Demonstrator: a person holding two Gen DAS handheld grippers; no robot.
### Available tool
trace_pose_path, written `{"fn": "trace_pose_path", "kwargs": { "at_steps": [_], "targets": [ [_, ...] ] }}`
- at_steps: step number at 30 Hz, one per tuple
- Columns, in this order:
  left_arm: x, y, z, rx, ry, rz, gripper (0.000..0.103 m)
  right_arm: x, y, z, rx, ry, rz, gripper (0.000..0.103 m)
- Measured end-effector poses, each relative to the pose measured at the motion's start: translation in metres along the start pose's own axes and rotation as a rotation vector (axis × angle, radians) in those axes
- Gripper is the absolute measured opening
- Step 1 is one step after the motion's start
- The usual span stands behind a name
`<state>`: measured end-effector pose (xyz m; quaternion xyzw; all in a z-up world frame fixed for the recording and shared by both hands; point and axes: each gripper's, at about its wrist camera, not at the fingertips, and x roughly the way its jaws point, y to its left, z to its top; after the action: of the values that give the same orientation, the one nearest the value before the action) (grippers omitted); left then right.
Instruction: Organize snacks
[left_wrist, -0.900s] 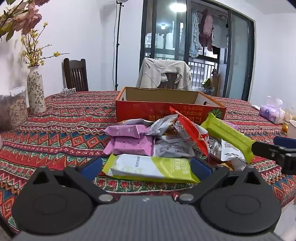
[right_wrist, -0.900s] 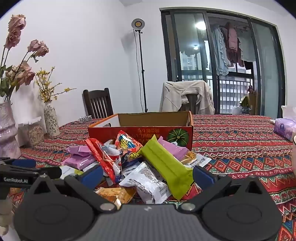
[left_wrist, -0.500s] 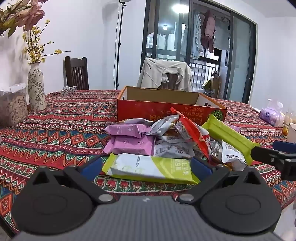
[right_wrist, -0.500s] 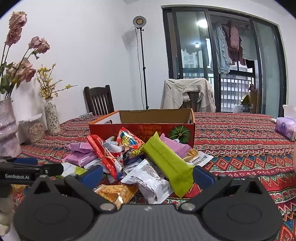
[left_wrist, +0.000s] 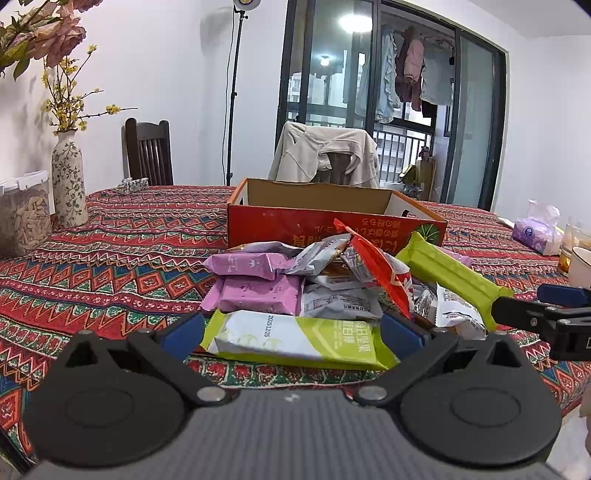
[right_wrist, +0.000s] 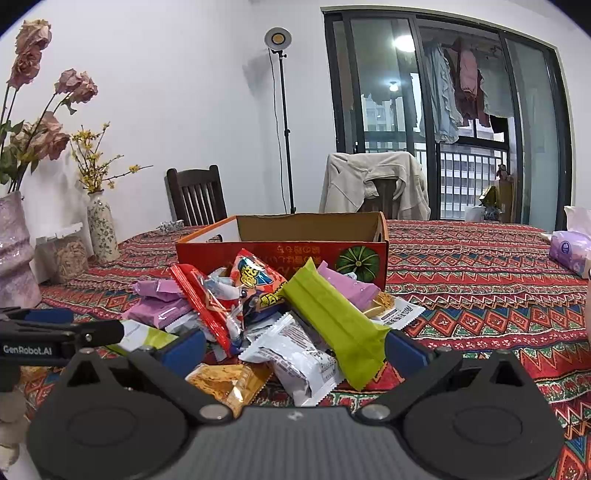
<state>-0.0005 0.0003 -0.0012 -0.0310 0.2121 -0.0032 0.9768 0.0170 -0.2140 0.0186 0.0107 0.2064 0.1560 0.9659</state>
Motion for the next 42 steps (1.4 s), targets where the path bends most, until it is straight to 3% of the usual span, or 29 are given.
{"fn": "trace_pose_path", "kwargs": {
  "at_steps": [42],
  "targets": [
    [-0.0019,-0.0011,-0.0045,-0.002,-0.013,-0.014,0.103,0.0026,0.0013,-0.001,0.001,0.014,0.007,0.103]
  ]
}}
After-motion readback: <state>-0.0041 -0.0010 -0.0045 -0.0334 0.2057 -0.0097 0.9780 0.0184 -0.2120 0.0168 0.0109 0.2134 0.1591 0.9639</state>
